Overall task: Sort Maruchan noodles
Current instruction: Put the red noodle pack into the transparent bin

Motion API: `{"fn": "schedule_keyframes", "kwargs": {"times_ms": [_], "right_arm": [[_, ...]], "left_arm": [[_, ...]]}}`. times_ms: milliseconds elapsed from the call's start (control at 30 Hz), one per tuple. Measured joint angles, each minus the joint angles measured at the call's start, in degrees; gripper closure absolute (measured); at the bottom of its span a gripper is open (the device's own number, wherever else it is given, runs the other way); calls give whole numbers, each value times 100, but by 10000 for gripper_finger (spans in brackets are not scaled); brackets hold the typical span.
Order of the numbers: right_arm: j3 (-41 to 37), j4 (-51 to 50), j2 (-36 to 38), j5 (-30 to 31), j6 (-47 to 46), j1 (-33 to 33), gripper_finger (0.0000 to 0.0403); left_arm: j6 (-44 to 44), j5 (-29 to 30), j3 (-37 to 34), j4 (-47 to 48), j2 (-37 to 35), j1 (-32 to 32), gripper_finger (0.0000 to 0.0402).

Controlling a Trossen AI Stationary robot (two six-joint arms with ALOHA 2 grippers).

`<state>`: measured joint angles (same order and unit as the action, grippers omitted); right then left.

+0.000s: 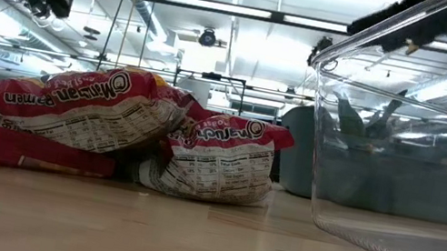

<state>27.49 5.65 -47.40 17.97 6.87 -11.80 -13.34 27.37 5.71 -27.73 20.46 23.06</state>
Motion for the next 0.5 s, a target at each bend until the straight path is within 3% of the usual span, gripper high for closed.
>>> {"fn": "schedule_keyframes", "kwargs": {"times_ms": [233,433,500], "right_arm": [[-758,785,473,-21,175,75,300],[-962,787,523,-10,364,75,300],[-961,866,525,67,591,75,300]], "left_arm": [[-418,825,1287,2044,1360,-1,384],[-1003,811,2410,3527,2650,1,333],[-1129,560,2808,4064,3015,-1,310]]}}
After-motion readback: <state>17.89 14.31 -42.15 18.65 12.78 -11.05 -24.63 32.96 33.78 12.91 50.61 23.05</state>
